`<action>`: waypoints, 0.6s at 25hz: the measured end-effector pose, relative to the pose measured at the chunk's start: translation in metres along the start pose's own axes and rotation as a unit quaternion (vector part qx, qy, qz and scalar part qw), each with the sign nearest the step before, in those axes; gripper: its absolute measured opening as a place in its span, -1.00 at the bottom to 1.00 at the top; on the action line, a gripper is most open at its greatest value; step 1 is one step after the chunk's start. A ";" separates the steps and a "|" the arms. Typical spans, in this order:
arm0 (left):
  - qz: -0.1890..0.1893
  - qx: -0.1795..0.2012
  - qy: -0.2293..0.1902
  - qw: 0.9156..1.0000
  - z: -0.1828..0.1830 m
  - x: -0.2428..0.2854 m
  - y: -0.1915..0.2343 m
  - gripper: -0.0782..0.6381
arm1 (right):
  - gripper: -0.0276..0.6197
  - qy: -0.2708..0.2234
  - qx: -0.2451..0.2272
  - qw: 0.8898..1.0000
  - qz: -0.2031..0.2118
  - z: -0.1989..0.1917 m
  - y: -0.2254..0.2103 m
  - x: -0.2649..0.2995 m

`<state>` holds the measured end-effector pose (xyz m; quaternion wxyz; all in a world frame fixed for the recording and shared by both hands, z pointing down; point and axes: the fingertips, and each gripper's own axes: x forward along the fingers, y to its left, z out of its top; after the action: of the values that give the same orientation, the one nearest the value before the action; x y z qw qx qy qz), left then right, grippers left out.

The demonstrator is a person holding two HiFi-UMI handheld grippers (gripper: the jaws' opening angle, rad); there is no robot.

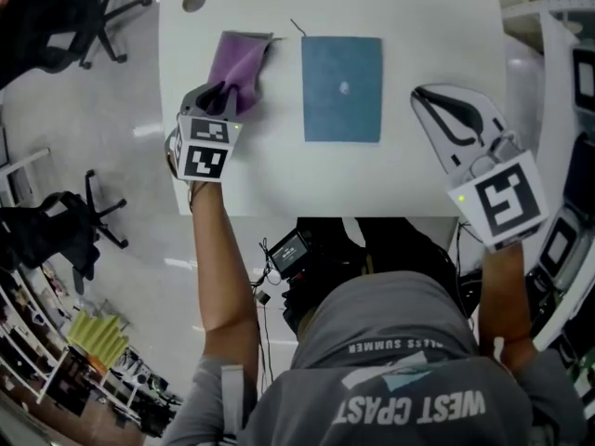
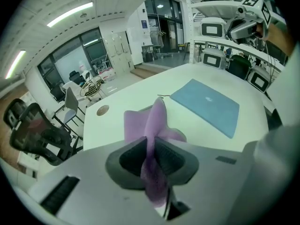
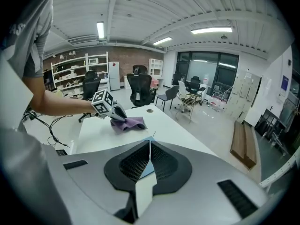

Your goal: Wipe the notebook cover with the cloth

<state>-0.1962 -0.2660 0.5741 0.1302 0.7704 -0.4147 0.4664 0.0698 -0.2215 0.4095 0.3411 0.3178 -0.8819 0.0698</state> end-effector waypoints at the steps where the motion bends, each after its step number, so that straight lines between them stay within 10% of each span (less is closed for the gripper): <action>1: -0.002 -0.006 0.004 1.000 -0.005 -0.003 0.002 -0.62 | -0.82 -0.002 -0.005 1.000 0.001 0.004 0.001 0.000; 15: 0.049 -0.032 -0.088 0.994 0.025 -0.154 0.020 -0.52 | -0.82 -0.082 -0.048 0.995 0.023 0.098 0.030 -0.048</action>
<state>-0.2298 -0.2133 0.4294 0.0947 0.7825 -0.4766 0.3894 0.0239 -0.2062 0.3075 0.2803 0.2855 -0.9164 0.0089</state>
